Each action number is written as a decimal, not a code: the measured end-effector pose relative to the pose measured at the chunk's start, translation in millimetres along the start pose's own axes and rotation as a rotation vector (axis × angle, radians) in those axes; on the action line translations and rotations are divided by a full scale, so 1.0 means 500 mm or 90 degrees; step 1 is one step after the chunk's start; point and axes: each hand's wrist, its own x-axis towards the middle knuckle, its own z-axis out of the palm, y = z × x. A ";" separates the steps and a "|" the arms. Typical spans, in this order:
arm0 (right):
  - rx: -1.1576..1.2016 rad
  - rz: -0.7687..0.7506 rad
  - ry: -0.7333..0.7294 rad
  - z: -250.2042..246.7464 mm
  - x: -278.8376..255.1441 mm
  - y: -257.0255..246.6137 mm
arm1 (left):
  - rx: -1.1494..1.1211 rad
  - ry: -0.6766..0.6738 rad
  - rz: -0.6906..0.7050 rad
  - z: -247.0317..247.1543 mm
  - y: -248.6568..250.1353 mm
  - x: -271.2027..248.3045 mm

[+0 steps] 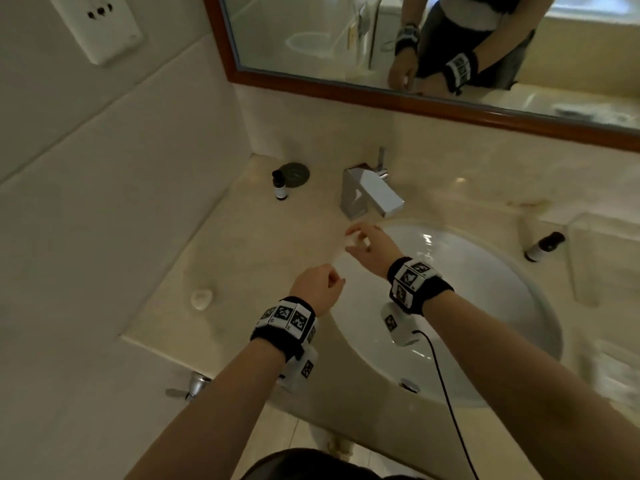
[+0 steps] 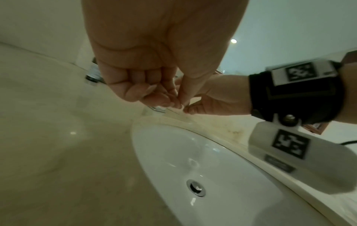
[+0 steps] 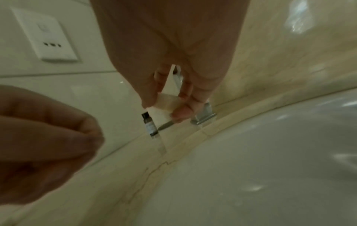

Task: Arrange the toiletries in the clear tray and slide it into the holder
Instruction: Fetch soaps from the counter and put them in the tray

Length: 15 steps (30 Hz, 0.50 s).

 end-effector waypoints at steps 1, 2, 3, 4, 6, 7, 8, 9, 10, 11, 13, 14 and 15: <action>0.000 -0.001 -0.003 -0.016 -0.024 0.012 | 0.007 -0.008 0.007 0.011 0.017 0.003; -0.012 0.000 -0.003 -0.031 -0.045 0.026 | 0.014 -0.014 0.018 0.024 0.036 0.005; -0.028 0.005 0.001 -0.049 -0.067 0.040 | 0.021 -0.022 0.034 0.038 0.056 0.008; -0.038 0.008 0.013 -0.066 -0.089 0.055 | 0.027 -0.029 0.050 0.055 0.076 0.009; -0.022 0.025 0.046 -0.106 -0.135 0.085 | 0.032 -0.043 0.081 0.088 0.118 0.006; -0.002 0.037 0.061 -0.127 -0.160 0.100 | 0.031 -0.049 0.096 0.105 0.139 0.004; 0.024 0.051 0.076 -0.149 -0.186 0.116 | 0.032 -0.055 0.112 0.123 0.159 0.000; 0.047 0.064 0.097 -0.170 -0.213 0.132 | 0.035 -0.063 0.128 0.142 0.181 -0.004; 0.061 0.074 0.119 -0.191 -0.241 0.147 | 0.041 -0.072 0.145 0.162 0.203 -0.009; 0.063 0.081 0.140 -0.211 -0.269 0.162 | 0.048 -0.082 0.162 0.183 0.225 -0.014; 0.050 0.094 0.175 -0.242 -0.317 0.194 | 0.062 -0.106 0.187 0.225 0.264 -0.024; 0.045 0.103 0.191 -0.257 -0.342 0.213 | 0.064 -0.120 0.197 0.249 0.286 -0.029; 0.050 0.116 0.207 -0.270 -0.365 0.235 | 0.063 -0.134 0.205 0.273 0.307 -0.034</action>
